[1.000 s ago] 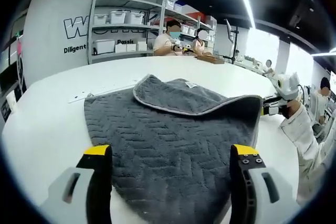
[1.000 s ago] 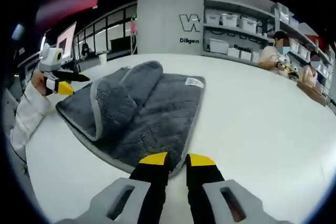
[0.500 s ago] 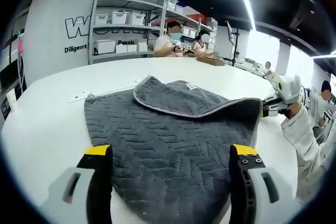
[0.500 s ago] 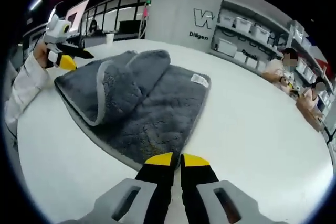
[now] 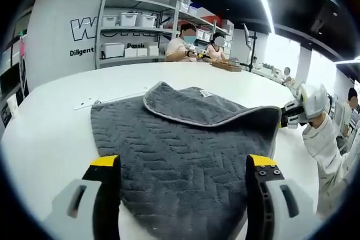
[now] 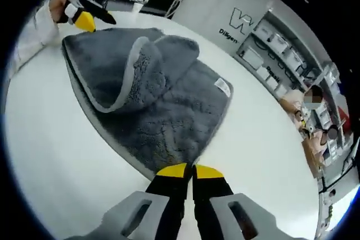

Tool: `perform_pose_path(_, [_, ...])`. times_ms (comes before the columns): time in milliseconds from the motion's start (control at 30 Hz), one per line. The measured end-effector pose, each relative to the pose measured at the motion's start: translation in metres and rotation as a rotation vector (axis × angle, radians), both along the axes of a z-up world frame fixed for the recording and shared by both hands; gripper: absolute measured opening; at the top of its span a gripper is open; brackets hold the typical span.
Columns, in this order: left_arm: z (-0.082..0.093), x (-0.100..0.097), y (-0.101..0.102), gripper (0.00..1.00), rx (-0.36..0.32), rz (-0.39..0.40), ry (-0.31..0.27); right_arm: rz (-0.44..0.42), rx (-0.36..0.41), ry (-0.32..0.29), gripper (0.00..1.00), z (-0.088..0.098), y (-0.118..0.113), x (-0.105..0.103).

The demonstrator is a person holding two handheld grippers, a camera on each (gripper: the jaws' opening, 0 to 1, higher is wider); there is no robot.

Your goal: Open the folded towel by lifting each exposed corner and separating the folded layers until the towel lies flat within the target outline without major curled edges

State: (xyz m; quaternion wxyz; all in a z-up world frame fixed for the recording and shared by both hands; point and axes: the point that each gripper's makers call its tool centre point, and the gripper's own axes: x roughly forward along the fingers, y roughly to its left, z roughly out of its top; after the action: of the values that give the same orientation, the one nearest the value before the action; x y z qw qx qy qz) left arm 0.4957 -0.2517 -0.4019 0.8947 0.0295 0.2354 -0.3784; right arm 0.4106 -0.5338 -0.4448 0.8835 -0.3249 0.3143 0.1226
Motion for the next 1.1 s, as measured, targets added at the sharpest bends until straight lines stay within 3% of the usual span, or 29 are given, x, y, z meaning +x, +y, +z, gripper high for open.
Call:
perform_pose_path(167, [-0.001,0.0,0.0,0.9,0.006,-0.004,0.001,-0.01,-0.018,0.004,0.0,0.001,-0.003,0.001])
perform_pose_path(267, [-0.001,0.0,0.0,0.9,0.006,-0.004,0.0,-0.02,-0.072,0.014,0.0,0.0,-0.009,0.0])
perform_pose_path(533, [-0.003,0.0,0.0,0.9,0.015,-0.008,0.004,-0.028,-0.067,0.017,0.0,0.001,-0.01,0.001])
perform_pose_path(767, [-0.004,-0.001,0.0,0.9,0.023,-0.011,0.006,-0.065,0.04,-0.004,0.02,0.005,-0.016,-0.002])
perform_pose_path(967, [-0.003,-0.002,-0.001,0.9,0.022,-0.014,0.005,-0.155,0.197,-0.055,0.21,0.018,-0.036,-0.005])
perform_pose_path(1100, [-0.003,-0.003,-0.002,0.9,0.026,-0.018,0.005,-0.192,0.29,-0.102,0.17,0.027,-0.049,-0.003])
